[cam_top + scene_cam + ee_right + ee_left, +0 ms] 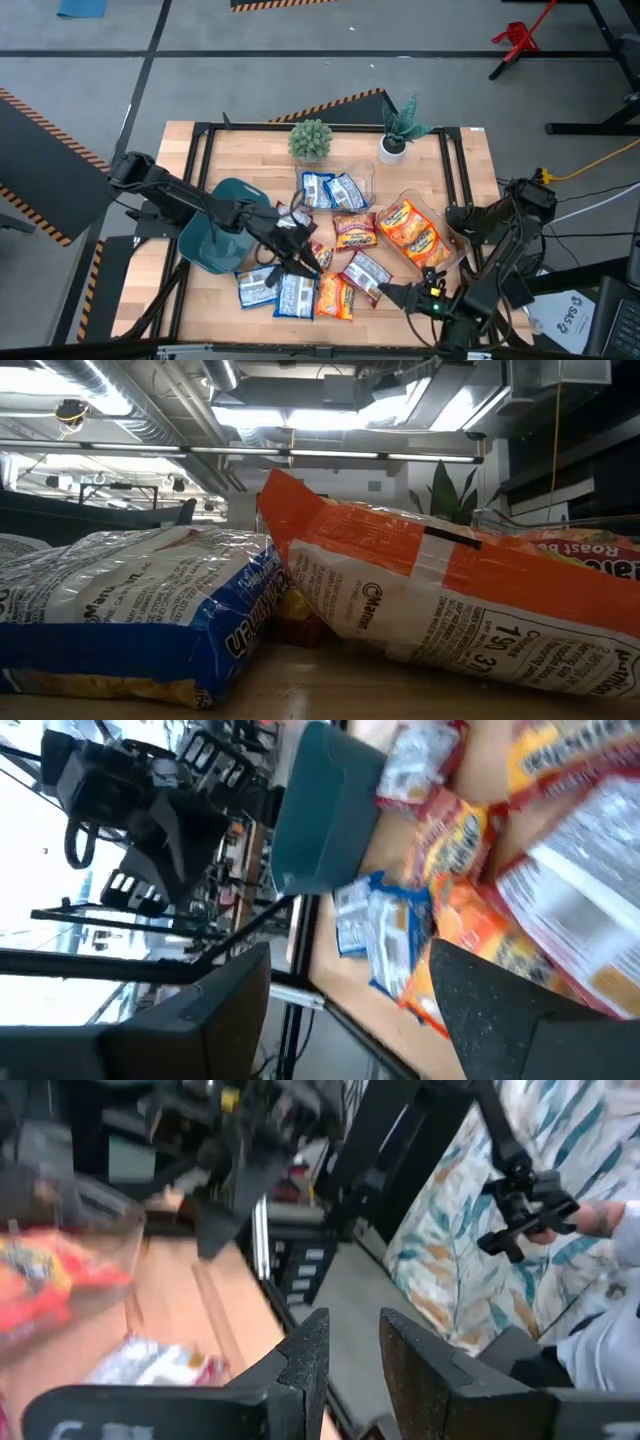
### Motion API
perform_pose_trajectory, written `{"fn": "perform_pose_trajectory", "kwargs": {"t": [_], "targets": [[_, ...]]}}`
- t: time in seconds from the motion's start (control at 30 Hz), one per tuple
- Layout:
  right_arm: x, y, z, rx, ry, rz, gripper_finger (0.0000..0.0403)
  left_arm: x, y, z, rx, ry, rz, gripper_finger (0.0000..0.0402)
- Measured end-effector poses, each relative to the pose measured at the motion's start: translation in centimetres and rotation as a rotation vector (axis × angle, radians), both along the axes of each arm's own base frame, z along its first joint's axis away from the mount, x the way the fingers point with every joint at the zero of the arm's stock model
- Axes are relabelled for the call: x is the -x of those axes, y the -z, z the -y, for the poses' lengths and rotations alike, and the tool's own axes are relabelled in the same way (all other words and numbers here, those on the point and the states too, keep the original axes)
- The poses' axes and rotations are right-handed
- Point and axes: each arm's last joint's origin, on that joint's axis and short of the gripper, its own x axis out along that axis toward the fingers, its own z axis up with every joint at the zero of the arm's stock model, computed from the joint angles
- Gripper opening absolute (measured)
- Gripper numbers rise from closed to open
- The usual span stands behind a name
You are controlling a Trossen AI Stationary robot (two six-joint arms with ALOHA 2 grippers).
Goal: Sort Maruchan noodles
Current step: Put the red noodle pack into the blue bin
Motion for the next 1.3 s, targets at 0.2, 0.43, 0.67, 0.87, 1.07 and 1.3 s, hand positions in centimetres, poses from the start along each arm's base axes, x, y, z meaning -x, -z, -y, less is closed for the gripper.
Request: {"fn": "perform_pose_trajectory", "kwargs": {"t": [0.2, 0.43, 0.67, 0.87, 1.07, 1.3], "targets": [[-0.5, 2.2, 0.1, -0.121, -0.077, -0.158, 0.0255, -2.2, 3.5, 0.7, -0.009, -0.001, -0.071, 0.0085], [-0.4, 2.6, 0.1, -0.186, -0.116, -0.251, 0.0255, -6.3, 5.9, 2.0, -0.099, -0.007, -0.166, 0.0085], [-0.3, 2.7, 0.2, -0.185, -0.122, -0.283, 0.0255, -9.3, 8.8, 2.4, -0.285, -0.093, -0.28, 0.0085], [-0.3, 2.8, 0.3, -0.175, -0.124, -0.302, 0.0255, -10.4, 11.0, 2.6, -0.349, -0.154, -0.31, 0.0073], [-0.1, 2.9, 0.4, -0.167, -0.129, -0.33, 0.0255, -10.6, 11.3, 1.7, -0.436, -0.318, -0.309, 0.0035], [0.0, 3.0, 0.5, -0.155, -0.131, -0.351, 0.0255, -11.0, 12.4, 0.7, -0.44, -0.304, -0.348, 0.0002]]}}
